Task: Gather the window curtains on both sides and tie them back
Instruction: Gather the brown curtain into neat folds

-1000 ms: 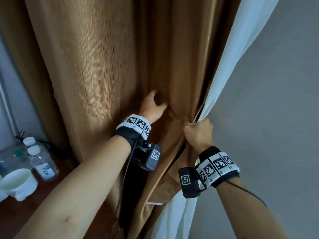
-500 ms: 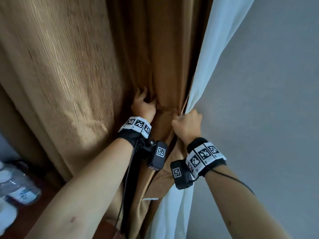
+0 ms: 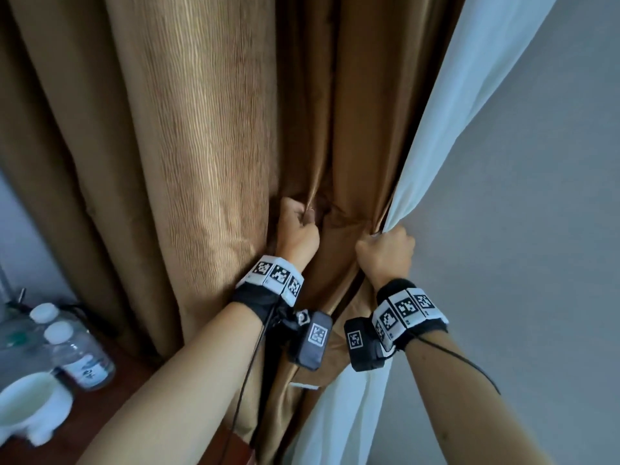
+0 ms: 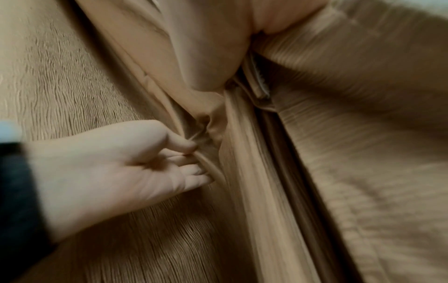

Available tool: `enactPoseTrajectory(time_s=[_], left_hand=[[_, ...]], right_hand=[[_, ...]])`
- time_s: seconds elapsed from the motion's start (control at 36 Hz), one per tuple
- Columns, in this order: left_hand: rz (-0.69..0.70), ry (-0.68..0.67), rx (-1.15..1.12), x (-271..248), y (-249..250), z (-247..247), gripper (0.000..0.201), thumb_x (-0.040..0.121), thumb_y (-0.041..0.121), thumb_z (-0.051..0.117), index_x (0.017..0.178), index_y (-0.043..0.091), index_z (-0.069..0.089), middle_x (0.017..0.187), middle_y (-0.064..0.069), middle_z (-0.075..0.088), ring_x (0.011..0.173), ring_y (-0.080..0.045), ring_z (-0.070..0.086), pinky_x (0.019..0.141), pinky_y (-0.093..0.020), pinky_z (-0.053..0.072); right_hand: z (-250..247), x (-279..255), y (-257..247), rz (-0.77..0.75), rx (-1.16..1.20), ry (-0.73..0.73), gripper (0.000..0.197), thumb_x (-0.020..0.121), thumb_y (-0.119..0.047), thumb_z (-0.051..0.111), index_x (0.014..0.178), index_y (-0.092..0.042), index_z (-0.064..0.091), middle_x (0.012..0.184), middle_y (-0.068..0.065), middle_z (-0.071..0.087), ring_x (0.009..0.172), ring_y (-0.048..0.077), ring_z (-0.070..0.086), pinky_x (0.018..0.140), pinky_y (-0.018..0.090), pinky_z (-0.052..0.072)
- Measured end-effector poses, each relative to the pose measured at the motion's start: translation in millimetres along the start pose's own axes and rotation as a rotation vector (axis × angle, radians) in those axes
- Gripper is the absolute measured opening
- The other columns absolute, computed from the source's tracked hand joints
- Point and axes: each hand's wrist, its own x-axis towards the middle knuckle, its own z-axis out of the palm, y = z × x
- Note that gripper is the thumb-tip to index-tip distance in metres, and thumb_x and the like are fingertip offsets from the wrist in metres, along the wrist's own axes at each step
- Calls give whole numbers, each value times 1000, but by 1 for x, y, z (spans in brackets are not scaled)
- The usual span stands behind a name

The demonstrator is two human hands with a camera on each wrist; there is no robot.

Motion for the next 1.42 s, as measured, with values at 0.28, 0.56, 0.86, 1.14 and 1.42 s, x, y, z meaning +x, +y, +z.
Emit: enactPoseTrajectory(time_s=[0.28,0.56,0.86,1.14,1.42], left_hand=[[406,-186,74,-68,-11,-50,3,96,9,53,96,9,50,71,10,61,62,4,58,63,-15,43],[232,-367,-55,-77,-27,-62,40,98,2,47,129,24,57,129,8,59,125,-4,52,107,-16,36],[156,-507,81,-84,-32,-62,37,93,4,54,127,15,61,124,2,66,119,-8,58,108,-36,42],[743,228,309,-79,42,-124,31,82,11,69,112,7,62,106,-4,66,97,-12,61,86,-19,48],[110,415,534,-20,12,-123,118,65,53,81,149,4,15,143,-24,28,129,-37,28,110,-37,22]], right_hand=[[27,-20,-12,-118,-24,-46,43,66,-36,44,93,-5,57,94,22,66,93,44,60,71,34,43],[15,-52,-12,-167,403,-468,5,57,-21,59,61,-23,59,62,-9,61,62,5,60,59,24,45],[28,-34,-8,-32,168,-64,38,82,-34,69,98,0,64,98,17,68,104,37,59,87,34,50],[32,-29,-9,-15,140,-64,40,79,-34,69,99,0,61,98,18,67,99,41,60,88,44,52],[26,-30,-6,26,215,-117,49,79,-35,74,106,3,58,108,18,64,106,35,60,94,40,50]])
